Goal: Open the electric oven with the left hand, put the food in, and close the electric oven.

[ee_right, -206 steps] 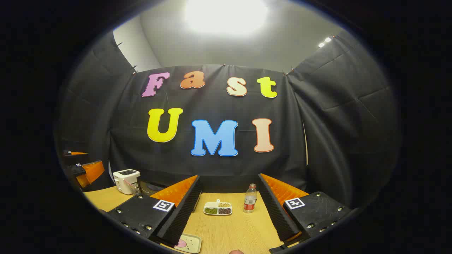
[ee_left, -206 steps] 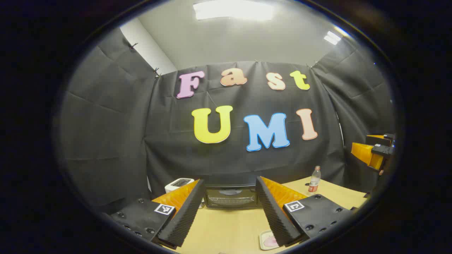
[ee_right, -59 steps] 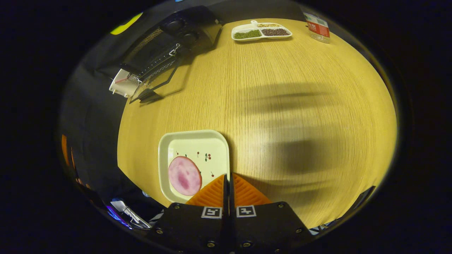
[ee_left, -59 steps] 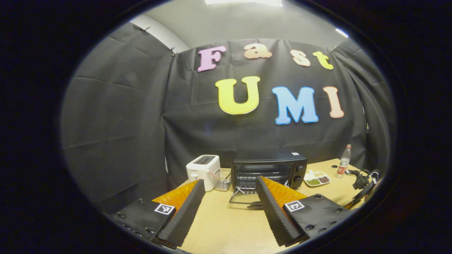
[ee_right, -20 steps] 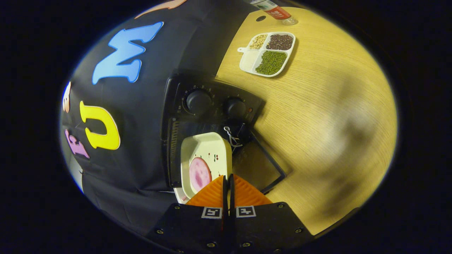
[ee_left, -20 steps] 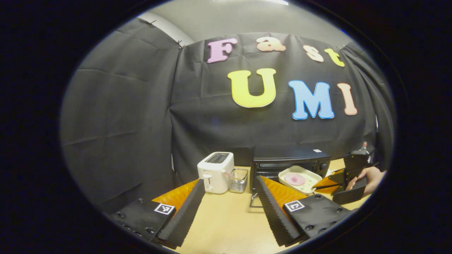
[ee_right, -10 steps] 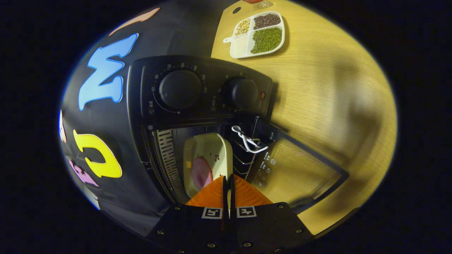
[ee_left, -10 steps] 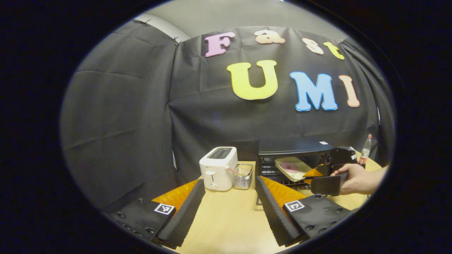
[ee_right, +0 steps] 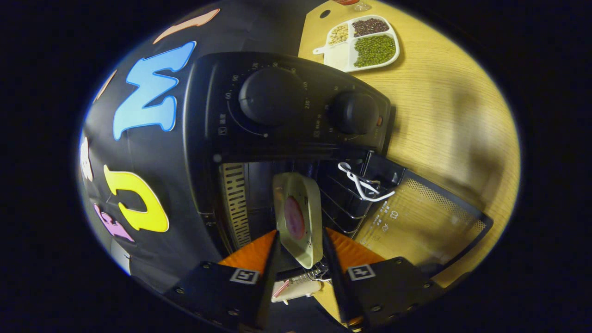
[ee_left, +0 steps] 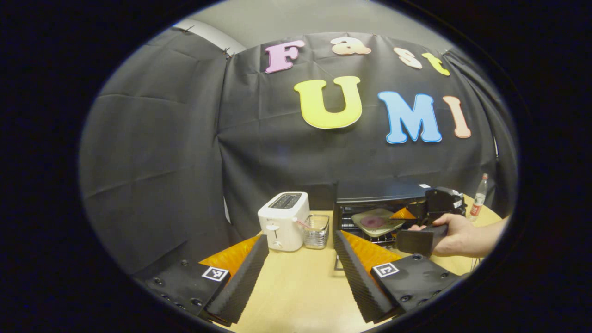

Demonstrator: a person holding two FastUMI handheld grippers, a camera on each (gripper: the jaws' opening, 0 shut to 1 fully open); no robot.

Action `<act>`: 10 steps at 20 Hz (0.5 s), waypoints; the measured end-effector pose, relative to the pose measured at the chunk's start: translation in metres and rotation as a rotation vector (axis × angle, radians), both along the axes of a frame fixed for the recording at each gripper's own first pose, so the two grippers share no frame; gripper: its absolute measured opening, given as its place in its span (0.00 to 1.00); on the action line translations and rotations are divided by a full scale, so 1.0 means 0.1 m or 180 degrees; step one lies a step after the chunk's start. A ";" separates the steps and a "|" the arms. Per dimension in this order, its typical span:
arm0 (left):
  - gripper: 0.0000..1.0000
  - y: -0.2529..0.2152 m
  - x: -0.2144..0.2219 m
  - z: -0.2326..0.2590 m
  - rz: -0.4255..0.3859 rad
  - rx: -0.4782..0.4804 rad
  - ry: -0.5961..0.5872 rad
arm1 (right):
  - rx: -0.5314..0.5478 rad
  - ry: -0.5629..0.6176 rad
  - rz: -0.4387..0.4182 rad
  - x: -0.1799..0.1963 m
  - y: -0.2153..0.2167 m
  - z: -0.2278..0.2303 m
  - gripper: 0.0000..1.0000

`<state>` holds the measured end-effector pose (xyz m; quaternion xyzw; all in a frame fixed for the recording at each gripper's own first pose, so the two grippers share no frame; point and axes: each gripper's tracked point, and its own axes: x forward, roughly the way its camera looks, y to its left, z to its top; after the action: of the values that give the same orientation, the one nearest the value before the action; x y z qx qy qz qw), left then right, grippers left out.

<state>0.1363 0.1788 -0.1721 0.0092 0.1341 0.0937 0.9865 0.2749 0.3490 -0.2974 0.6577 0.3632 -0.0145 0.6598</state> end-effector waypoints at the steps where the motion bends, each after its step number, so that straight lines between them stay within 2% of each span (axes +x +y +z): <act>1: 1.00 -0.04 0.02 0.01 -0.0020 0.0000 -0.0012 | 0.0063 -0.0037 0.0039 -0.02 0.00 0.05 0.77; 2: 0.97 -0.06 0.03 0.01 -0.0038 -0.0001 -0.0027 | 0.0075 -0.0031 0.0100 -0.08 0.02 0.09 0.99; 5: 0.97 -0.17 0.02 -0.01 -0.0087 -0.0080 -0.0028 | -0.0079 -0.0162 0.0307 -0.22 -0.02 0.22 0.97; 7: 1.00 -0.24 0.02 -0.03 -0.0131 -0.0131 -0.0020 | -0.0264 -0.0360 0.0503 -0.34 -0.07 0.36 0.97; 10: 0.97 -0.35 0.04 -0.15 -0.0216 -0.0208 0.0050 | -0.0560 -0.0715 0.0750 -0.53 -0.22 0.60 0.97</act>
<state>0.1405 0.1436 -0.1867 -0.0177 0.1444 0.0557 0.9878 0.2214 0.3271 -0.2370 0.5477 0.3592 0.1047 0.7483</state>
